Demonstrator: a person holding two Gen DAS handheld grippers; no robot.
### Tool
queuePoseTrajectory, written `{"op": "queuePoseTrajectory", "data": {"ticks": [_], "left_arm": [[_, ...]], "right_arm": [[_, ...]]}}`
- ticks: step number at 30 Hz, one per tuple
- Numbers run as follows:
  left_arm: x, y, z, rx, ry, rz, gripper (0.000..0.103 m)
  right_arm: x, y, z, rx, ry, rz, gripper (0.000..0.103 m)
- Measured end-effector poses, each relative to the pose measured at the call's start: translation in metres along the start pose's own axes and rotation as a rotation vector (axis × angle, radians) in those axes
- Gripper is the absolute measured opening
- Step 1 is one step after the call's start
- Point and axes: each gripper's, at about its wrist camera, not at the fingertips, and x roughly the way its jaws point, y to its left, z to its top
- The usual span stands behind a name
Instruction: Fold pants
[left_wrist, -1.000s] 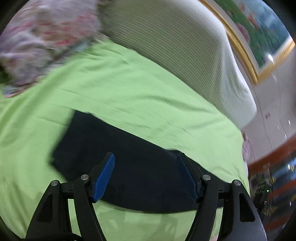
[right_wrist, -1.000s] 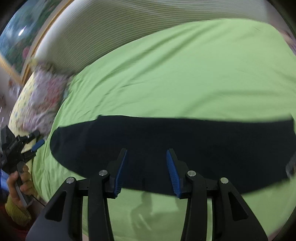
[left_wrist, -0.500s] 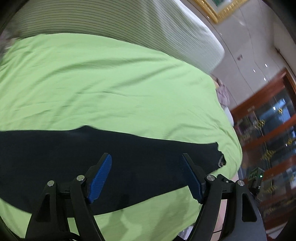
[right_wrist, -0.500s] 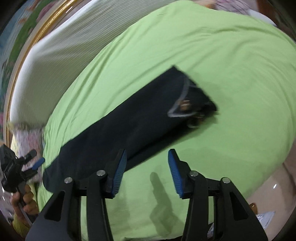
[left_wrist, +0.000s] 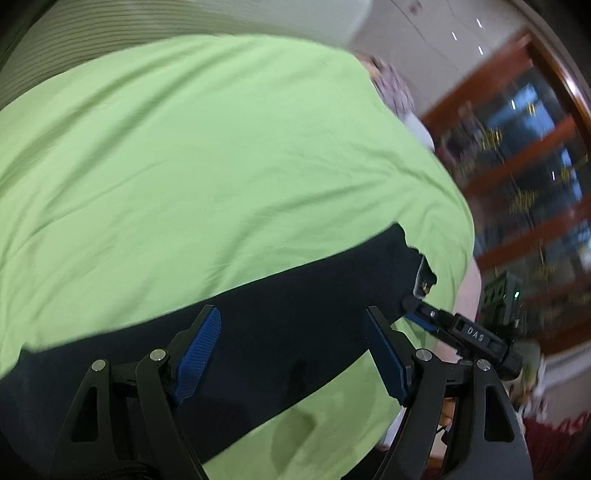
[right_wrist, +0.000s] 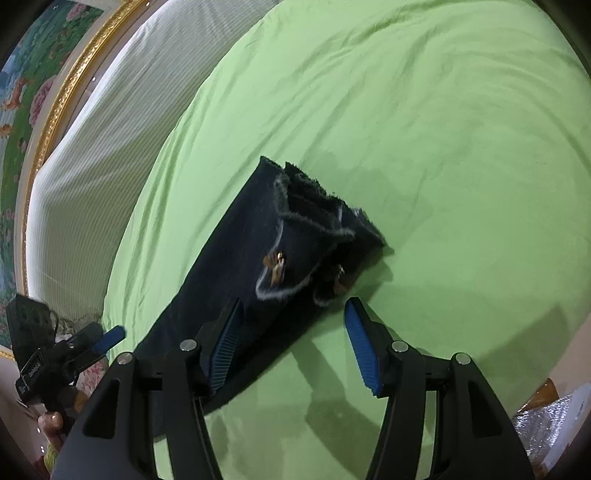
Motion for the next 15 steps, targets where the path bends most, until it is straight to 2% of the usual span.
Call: {"op": "queuePoseTrajectory", "data": {"ticks": [5, 7, 8, 9, 12, 15], "left_arm": [[0.033, -0.02, 0.024, 0.068, 0.083, -0.044, 0.079], [0.049, -0.031, 0.034, 0.098, 0.128, -0.067, 0.079], [0.054, -0.033, 0.037, 0.113, 0.143, -0.074, 0.079], [0.058, -0.036, 0.04, 0.124, 0.154, -0.079, 0.079], [0.083, -0.054, 0.053, 0.167, 0.212, -0.088, 0.079], [0.103, -0.067, 0.063, 0.212, 0.246, -0.111, 0.079]], "right_arm": [[0.004, -0.006, 0.007, 0.008, -0.004, 0.025, 0.058], [0.006, -0.007, 0.01, -0.007, -0.004, 0.021, 0.054], [0.006, -0.007, 0.012, -0.018, -0.005, 0.01, 0.039], [0.005, -0.01, 0.014, -0.03, -0.006, -0.002, 0.016], [-0.002, -0.02, 0.018, -0.013, -0.039, 0.037, 0.012], [-0.005, -0.026, 0.018, -0.035, -0.044, 0.053, 0.011]]}}
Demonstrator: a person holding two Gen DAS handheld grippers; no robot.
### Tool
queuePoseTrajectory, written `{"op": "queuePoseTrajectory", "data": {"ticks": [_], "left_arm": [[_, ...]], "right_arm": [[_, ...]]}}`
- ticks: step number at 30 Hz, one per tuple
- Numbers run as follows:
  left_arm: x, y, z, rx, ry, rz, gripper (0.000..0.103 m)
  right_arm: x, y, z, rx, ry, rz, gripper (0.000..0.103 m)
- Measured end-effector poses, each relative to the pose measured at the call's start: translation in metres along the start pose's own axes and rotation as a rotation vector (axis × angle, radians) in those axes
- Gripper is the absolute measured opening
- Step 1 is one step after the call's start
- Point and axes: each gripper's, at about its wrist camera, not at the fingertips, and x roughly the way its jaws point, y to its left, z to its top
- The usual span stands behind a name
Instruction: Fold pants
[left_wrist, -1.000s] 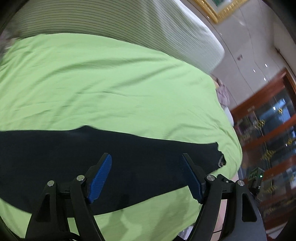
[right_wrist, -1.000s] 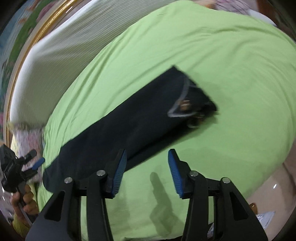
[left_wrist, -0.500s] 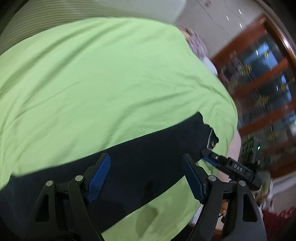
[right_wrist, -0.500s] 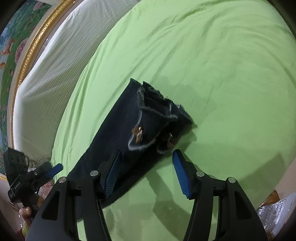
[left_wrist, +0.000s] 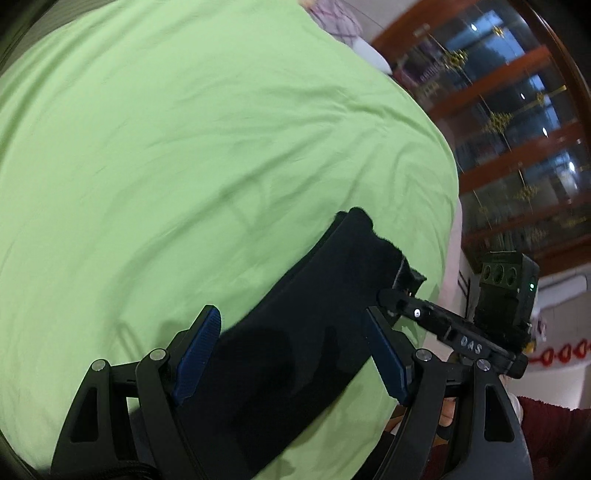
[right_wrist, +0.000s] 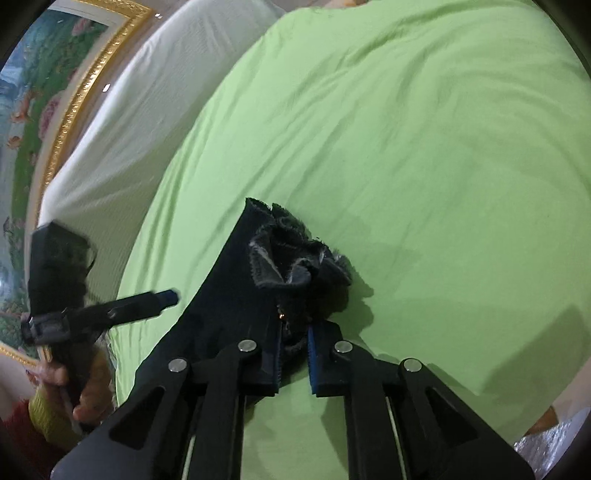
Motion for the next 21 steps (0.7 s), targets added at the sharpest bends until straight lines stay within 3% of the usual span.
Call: {"op": "queuePoseTrajectory", "data": {"ticks": [6, 10, 12, 14, 17, 21], "left_arm": [[0.045, -0.007, 0.023, 0.025, 0.106, -0.036, 0.079], [0.061, -0.013, 0.041, 0.045, 0.114, -0.1, 0.076], [0.067, -0.016, 0.05, 0.052, 0.111, -0.133, 0.067], [0.073, -0.017, 0.055, 0.052, 0.128, -0.152, 0.044], [0.078, -0.023, 0.055, 0.067, 0.146, -0.2, 0.036], [0.074, -0.029, 0.049, 0.109, 0.132, -0.192, 0.022]], "right_arm": [[0.002, -0.01, -0.001, 0.007, 0.008, 0.034, 0.011], [0.002, -0.022, -0.001, 0.004, 0.015, 0.059, 0.012], [0.001, -0.025, -0.003, 0.002, 0.02, 0.07, 0.012], [0.001, -0.025, -0.005, -0.005, 0.025, 0.074, 0.012], [0.005, -0.019, 0.0, -0.018, 0.03, 0.071, 0.012], [0.004, -0.012, 0.002, -0.046, 0.032, 0.065, 0.012]]}}
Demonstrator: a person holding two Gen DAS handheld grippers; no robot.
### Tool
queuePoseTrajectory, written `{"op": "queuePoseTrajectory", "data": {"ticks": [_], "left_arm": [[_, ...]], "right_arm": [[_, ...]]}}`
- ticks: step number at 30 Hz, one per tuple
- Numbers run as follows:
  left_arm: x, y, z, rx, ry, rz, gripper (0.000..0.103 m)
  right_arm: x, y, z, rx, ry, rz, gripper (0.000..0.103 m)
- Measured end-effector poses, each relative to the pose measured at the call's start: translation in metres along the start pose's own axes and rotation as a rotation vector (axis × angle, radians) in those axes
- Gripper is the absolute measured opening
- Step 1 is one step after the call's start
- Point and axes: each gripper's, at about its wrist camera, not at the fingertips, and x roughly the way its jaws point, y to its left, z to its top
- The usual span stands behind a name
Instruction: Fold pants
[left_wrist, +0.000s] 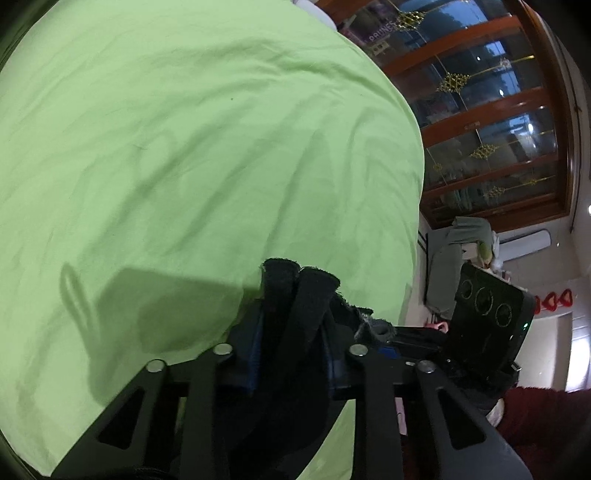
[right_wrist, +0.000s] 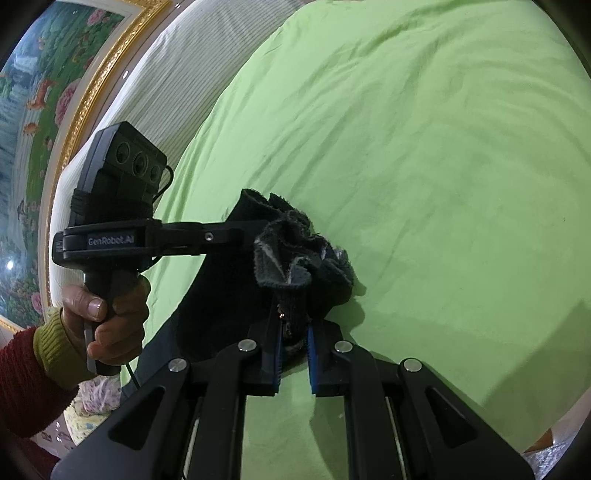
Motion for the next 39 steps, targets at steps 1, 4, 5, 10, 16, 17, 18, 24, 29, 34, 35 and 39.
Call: {"op": "queuePoseTrajectory", "data": {"ticks": [1, 4, 5, 10, 16, 17, 18, 24, 29, 34, 35, 39], "left_arm": [[-0.004, 0.0, -0.002, -0.001, -0.013, 0.001, 0.019], [-0.016, -0.001, -0.005, -0.005, -0.05, -0.005, 0.016], [-0.023, -0.002, -0.007, -0.004, -0.065, -0.012, 0.015], [-0.07, -0.009, -0.027, -0.003, -0.164, -0.032, 0.015], [-0.125, -0.017, -0.059, -0.014, -0.267, -0.026, 0.014], [-0.134, -0.016, -0.068, -0.023, -0.285, -0.026, 0.014], [-0.145, -0.015, -0.077, -0.032, -0.309, -0.022, 0.014], [-0.184, -0.005, -0.123, -0.091, -0.409, 0.005, 0.014], [-0.201, 0.012, -0.165, -0.153, -0.467, 0.031, 0.013], [-0.205, 0.034, -0.209, -0.244, -0.515, 0.041, 0.011], [-0.203, 0.035, -0.213, -0.257, -0.52, 0.044, 0.011], [-0.199, 0.053, -0.235, -0.328, -0.549, 0.053, 0.012]], "right_arm": [[-0.001, 0.001, 0.0, -0.003, -0.001, 0.007, 0.012], [-0.004, 0.014, 0.006, -0.038, -0.006, 0.031, 0.012], [-0.006, 0.018, 0.007, -0.054, -0.008, 0.039, 0.012], [-0.019, 0.047, 0.016, -0.136, -0.018, 0.138, 0.012], [-0.021, 0.087, 0.014, -0.215, -0.002, 0.258, 0.012], [-0.02, 0.095, 0.012, -0.232, 0.004, 0.275, 0.012], [-0.018, 0.103, 0.01, -0.248, 0.011, 0.287, 0.012], [-0.003, 0.14, -0.008, -0.344, 0.072, 0.324, 0.012], [0.017, 0.162, -0.029, -0.417, 0.147, 0.326, 0.012], [0.04, 0.176, -0.047, -0.472, 0.222, 0.312, 0.012], [0.043, 0.177, -0.05, -0.481, 0.233, 0.308, 0.012], [0.061, 0.183, -0.058, -0.513, 0.281, 0.295, 0.013]]}}
